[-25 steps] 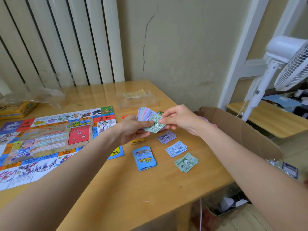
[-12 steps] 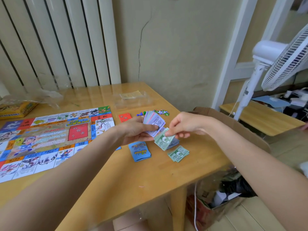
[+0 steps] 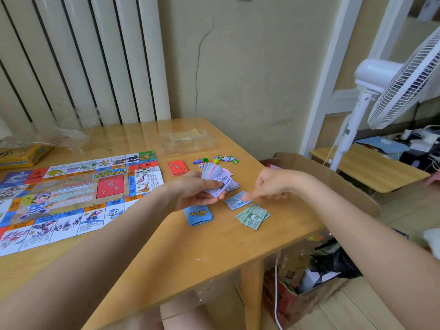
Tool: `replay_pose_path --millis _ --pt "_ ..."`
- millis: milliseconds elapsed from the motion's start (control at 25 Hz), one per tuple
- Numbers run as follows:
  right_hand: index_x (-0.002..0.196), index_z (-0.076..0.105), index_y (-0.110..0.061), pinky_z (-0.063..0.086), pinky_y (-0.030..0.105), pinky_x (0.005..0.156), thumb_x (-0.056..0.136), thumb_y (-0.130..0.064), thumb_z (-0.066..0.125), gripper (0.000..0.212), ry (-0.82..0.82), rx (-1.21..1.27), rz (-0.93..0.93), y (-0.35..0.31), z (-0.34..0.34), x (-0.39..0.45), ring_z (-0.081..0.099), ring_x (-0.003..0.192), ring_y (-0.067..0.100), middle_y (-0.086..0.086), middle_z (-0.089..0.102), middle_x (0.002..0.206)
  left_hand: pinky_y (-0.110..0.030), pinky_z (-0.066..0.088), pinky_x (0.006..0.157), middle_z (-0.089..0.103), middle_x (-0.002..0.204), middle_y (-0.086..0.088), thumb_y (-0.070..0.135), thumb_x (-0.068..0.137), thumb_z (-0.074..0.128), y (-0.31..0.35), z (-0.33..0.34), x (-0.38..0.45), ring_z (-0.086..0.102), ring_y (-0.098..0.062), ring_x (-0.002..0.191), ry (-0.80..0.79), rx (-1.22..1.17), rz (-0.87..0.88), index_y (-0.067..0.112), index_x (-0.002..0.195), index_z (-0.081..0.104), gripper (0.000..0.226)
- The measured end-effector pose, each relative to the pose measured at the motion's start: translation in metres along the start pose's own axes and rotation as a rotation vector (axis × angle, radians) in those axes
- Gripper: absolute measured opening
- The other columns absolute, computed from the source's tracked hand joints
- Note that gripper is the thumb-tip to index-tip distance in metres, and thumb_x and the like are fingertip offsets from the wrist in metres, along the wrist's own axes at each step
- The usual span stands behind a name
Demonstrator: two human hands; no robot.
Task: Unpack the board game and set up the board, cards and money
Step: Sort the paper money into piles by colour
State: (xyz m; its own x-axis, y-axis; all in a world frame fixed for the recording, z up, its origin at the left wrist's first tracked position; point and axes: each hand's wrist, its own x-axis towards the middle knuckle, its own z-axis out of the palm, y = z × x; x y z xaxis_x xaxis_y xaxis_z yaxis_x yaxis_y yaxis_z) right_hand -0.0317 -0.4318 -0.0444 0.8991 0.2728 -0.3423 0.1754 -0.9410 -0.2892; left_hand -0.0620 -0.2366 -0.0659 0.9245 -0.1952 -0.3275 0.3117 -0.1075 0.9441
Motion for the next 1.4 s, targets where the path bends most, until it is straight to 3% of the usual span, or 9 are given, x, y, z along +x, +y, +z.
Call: replay_pose_path --millis 120,200,320,480,720,840,1000,1200,1400 --pt "0.072 0.059 -0.011 0.035 0.019 0.041 0.087 -0.047 0.056 0.040 0.071 0.445 -0.150 -0.011 -0.004 0.005 0.044 0.044 0.011 0.000 0.055 0.057 -0.013 0.053 0.055 0.069 0.064 -0.002 0.014 0.089 0.061 0.001 -0.002 0.002 0.065 -0.003 0.056 -0.010 0.016 0.008 0.012 0.091 0.063 0.004" --pt "0.077 0.062 -0.009 0.039 0.017 0.041 0.087 -0.034 0.062 0.027 0.064 0.636 -0.243 -0.018 0.001 0.011 0.050 0.045 0.008 0.001 0.060 0.060 -0.012 0.053 0.056 0.070 0.065 -0.001 0.016 0.089 0.061 0.001 -0.002 0.003 0.065 -0.002 0.058 -0.027 0.026 0.007 0.013 0.091 0.064 0.005" --pt "0.067 0.061 -0.009 0.040 0.016 0.041 0.084 -0.014 0.068 0.019 0.115 0.632 -0.302 -0.020 0.007 0.024 0.049 0.040 0.003 0.001 0.060 0.056 -0.016 0.056 0.062 0.071 0.073 -0.006 0.021 0.093 0.055 0.002 -0.005 0.003 0.068 -0.007 0.065 -0.076 -0.062 -0.010 0.008 0.097 0.064 0.016" --pt "0.068 0.059 -0.008 0.041 0.016 0.043 0.084 -0.009 0.067 0.018 0.088 0.631 -0.283 -0.019 0.006 0.032 0.049 0.040 0.005 0.006 0.060 0.061 -0.024 0.059 0.063 0.073 0.077 -0.011 0.015 0.095 0.051 0.003 -0.011 0.008 0.071 -0.014 0.067 -0.061 -0.170 -0.030 0.002 0.098 0.062 0.017" --pt "0.094 0.058 -0.007 0.045 0.017 0.048 0.079 -0.001 0.070 0.020 0.052 0.807 -0.243 -0.019 0.008 0.039 0.054 0.059 0.015 0.010 0.063 0.078 -0.019 0.057 0.063 0.071 0.068 0.003 0.004 0.087 0.060 0.001 -0.017 0.020 0.068 -0.004 0.061 0.045 -0.036 0.049 0.011 0.091 0.064 0.008" --pt "0.093 0.059 -0.008 0.046 0.016 0.051 0.079 0.006 0.067 0.022 0.030 0.807 -0.278 -0.020 0.007 0.043 0.056 0.062 0.016 0.007 0.064 0.075 -0.022 0.056 0.070 0.072 0.075 0.001 0.001 0.087 0.060 -0.001 -0.017 0.025 0.069 -0.007 0.067 0.024 -0.063 0.054 0.011 0.093 0.064 0.012" --pt "0.095 0.060 -0.008 0.047 0.015 0.053 0.077 0.008 0.067 0.025 0.029 0.804 -0.289 -0.021 0.008 0.046 0.058 0.061 0.012 0.006 0.064 0.075 -0.028 0.058 0.069 0.073 0.076 -0.004 0.001 0.090 0.054 -0.004 -0.019 0.027 0.070 -0.012 0.068 -0.008 -0.187 0.018 0.009 0.097 0.063 0.014" --pt "0.103 0.059 -0.004 0.044 0.017 0.051 0.076 0.006 0.070 0.031 0.053 0.877 -0.239 -0.022 0.011 0.048 0.054 0.056 0.013 0.005 0.062 0.073 -0.021 0.058 0.060 0.069 0.084 -0.006 -0.003 0.086 0.058 -0.003 -0.023 0.033 0.069 -0.009 0.062 0.070 -0.178 0.026 0.010 0.099 0.061 0.019" --pt "0.091 0.061 -0.008 0.042 0.018 0.049 0.075 0.002 0.072 0.022 0.103 0.857 -0.159 -0.021 0.008 0.054 0.055 0.051 0.010 0.007 0.063 0.070 -0.022 0.057 0.063 0.070 0.078 -0.003 0.001 0.086 0.061 -0.003 -0.024 0.041 0.068 -0.010 0.064 0.132 -0.227 0.059 0.012 0.094 0.062 0.013"
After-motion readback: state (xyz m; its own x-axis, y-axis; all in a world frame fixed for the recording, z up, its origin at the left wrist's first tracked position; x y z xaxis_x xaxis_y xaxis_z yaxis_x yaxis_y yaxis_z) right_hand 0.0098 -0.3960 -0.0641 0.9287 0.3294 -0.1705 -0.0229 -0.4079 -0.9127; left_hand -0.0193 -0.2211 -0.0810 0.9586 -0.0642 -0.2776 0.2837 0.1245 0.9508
